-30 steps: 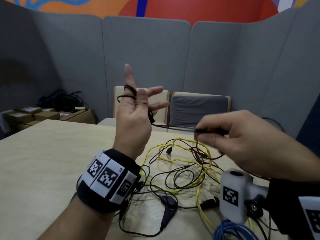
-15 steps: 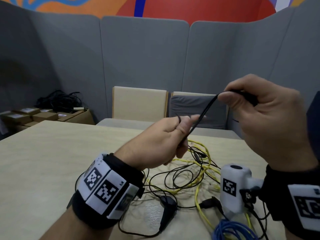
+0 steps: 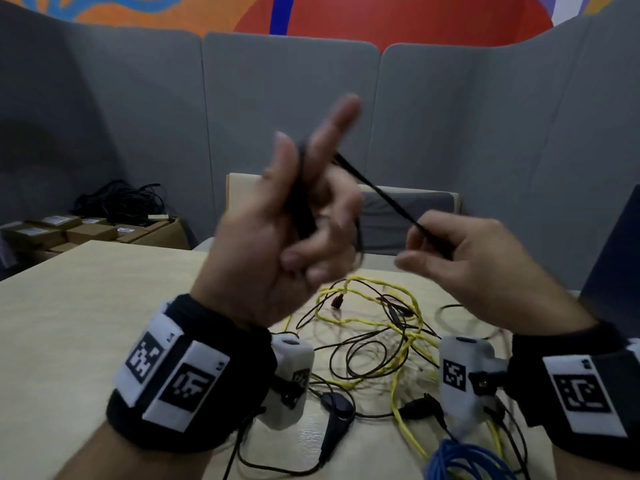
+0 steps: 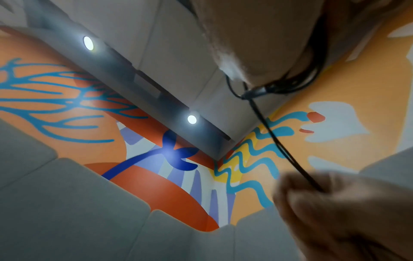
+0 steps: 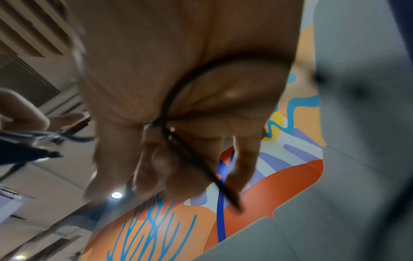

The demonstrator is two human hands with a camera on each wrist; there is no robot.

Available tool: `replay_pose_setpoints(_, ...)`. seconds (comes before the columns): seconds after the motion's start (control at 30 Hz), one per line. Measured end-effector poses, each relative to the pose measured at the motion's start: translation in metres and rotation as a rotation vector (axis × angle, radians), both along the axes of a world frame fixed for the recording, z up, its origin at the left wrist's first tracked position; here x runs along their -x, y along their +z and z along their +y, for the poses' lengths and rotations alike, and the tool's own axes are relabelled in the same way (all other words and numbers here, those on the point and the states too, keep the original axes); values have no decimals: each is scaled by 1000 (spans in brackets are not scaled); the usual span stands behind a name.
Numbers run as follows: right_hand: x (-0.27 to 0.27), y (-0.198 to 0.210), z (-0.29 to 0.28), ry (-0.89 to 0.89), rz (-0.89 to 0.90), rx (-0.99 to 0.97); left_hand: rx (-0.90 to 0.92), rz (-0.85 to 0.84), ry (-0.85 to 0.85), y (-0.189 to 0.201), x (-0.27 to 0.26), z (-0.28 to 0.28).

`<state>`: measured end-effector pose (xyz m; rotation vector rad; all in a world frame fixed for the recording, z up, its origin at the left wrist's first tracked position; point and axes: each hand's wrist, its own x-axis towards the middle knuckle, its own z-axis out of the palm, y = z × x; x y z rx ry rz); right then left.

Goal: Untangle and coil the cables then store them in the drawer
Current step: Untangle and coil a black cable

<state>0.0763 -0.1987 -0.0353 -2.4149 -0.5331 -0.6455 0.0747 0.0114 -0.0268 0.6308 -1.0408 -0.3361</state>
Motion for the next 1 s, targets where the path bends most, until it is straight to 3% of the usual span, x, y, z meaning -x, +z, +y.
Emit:
replay_pose_setpoints(0.1, 0, 0, -11, -16, 186, 68, 130, 10, 218, 8, -6, 16)
replay_pose_setpoints(0.2, 0, 2, -21, -119, 332, 138, 256, 126, 465, 9, -13, 29)
replay_pose_setpoints(0.3, -1, 0, -29, -245, 508, 259, 283, 184, 529, 8, -16, 31)
replay_pose_setpoints(0.4, -1, 0, -33, -232, 577, 280, 161, 151, 435, 6, -13, 19)
replay_pose_setpoints(0.47, 0, 3, -33, -168, 530, 275, 56, 126, 320, 0, -11, 5)
replay_pose_setpoints(0.63, 3, 5, -3, 227, 167, -193, -91, 142, 66, -12, -3, -19)
replay_pose_setpoints(0.7, -2, -3, 11, 366, 85, -262, -114, 156, 8, -12, -1, -20)
replay_pose_setpoints(0.83, -6, -14, 29, 588, 214, -451, -63, 173, -113, -8, -2, -10)
replay_pose_setpoints(0.93, -4, -18, 36, 559, 328, -559, 13, 207, -85, -4, -4, -6)
replay_pose_setpoints(1.0, -5, -21, 37, 498, 388, -491, 75, 243, -24, -2, -6, -2)
